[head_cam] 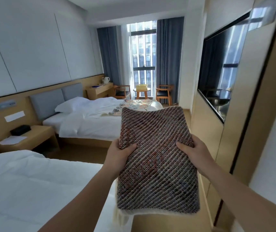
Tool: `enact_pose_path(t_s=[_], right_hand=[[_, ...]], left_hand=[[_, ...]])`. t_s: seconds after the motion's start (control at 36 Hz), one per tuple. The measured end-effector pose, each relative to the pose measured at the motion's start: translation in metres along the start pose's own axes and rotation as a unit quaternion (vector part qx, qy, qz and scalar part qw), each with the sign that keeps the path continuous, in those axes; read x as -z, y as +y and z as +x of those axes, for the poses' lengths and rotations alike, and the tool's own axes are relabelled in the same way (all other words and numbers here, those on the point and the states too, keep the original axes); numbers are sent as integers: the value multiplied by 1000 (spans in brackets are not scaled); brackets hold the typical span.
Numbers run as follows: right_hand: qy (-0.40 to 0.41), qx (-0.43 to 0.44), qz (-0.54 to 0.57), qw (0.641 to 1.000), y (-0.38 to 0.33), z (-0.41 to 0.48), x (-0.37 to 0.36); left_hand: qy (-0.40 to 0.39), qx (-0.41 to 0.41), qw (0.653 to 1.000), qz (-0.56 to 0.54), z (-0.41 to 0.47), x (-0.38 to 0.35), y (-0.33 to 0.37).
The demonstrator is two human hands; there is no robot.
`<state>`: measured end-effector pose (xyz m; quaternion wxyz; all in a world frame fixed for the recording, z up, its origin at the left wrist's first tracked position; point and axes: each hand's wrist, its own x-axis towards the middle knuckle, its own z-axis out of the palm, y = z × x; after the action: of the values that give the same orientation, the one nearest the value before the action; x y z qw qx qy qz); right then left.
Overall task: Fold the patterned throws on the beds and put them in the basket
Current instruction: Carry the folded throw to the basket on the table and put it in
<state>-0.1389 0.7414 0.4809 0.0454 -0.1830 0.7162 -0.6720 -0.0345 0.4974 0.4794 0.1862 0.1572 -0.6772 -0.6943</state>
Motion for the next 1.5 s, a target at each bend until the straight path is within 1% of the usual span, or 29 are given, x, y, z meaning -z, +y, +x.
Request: enact_pose_path(t_s=[0.17, 0.33, 0.44, 0.72, 0.92, 1.06, 1.31, 1.5], right_hand=[[31, -9, -2, 999, 13, 38, 44], [58, -18, -16, 998, 33, 87, 54], [68, -14, -27, 997, 45, 135, 46], [91, -5, -65, 994, 64, 285, 3], [111, -9, -74, 991, 84, 369, -13], [122, -28, -77, 989, 107, 419, -13], [122, -37, -62, 990, 152, 520, 18], [106, -28, -63, 992, 177, 641, 68]], left_hand=[[-23, 13, 1000, -15, 43, -58, -3], [-43, 13, 999, -18, 104, -79, -14], [-44, 0, 999, -15, 157, -84, -26], [-54, -21, 998, 17, 332, -72, -40], [-86, -10, 996, 4, 428, -71, -42], [-86, 7, 996, 5, 484, -82, -56], [-84, 15, 996, 20, 587, -133, -81], [-66, 14, 998, -2, 688, -201, -83]])
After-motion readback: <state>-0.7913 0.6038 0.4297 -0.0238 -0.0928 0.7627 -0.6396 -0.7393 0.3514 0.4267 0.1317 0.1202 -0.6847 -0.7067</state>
